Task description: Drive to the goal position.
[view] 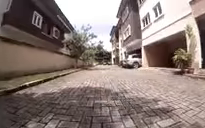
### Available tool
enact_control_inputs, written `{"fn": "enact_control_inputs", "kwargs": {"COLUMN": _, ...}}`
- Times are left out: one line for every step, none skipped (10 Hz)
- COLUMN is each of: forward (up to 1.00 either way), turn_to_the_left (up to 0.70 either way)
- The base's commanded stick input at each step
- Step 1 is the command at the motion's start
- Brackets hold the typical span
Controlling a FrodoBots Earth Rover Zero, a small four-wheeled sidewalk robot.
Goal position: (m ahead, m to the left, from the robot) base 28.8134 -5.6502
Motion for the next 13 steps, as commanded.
{"fn": "enact_control_inputs", "kwargs": {"forward": 0.50, "turn_to_the_left": 0.00}}
{"fn": "enact_control_inputs", "kwargs": {"forward": 0.50, "turn_to_the_left": 0.00}}
{"fn": "enact_control_inputs", "kwargs": {"forward": 0.50, "turn_to_the_left": 0.00}}
{"fn": "enact_control_inputs", "kwargs": {"forward": 0.50, "turn_to_the_left": 0.00}}
{"fn": "enact_control_inputs", "kwargs": {"forward": 0.50, "turn_to_the_left": 0.00}}
{"fn": "enact_control_inputs", "kwargs": {"forward": 0.50, "turn_to_the_left": 0.00}}
{"fn": "enact_control_inputs", "kwargs": {"forward": 0.50, "turn_to_the_left": 0.00}}
{"fn": "enact_control_inputs", "kwargs": {"forward": 0.50, "turn_to_the_left": 0.00}}
{"fn": "enact_control_inputs", "kwargs": {"forward": 0.50, "turn_to_the_left": 0.00}}
{"fn": "enact_control_inputs", "kwargs": {"forward": 0.50, "turn_to_the_left": 0.00}}
{"fn": "enact_control_inputs", "kwargs": {"forward": 0.50, "turn_to_the_left": 0.00}}
{"fn": "enact_control_inputs", "kwargs": {"forward": 0.50, "turn_to_the_left": 0.00}}
{"fn": "enact_control_inputs", "kwargs": {"forward": 0.50, "turn_to_the_left": 0.00}}
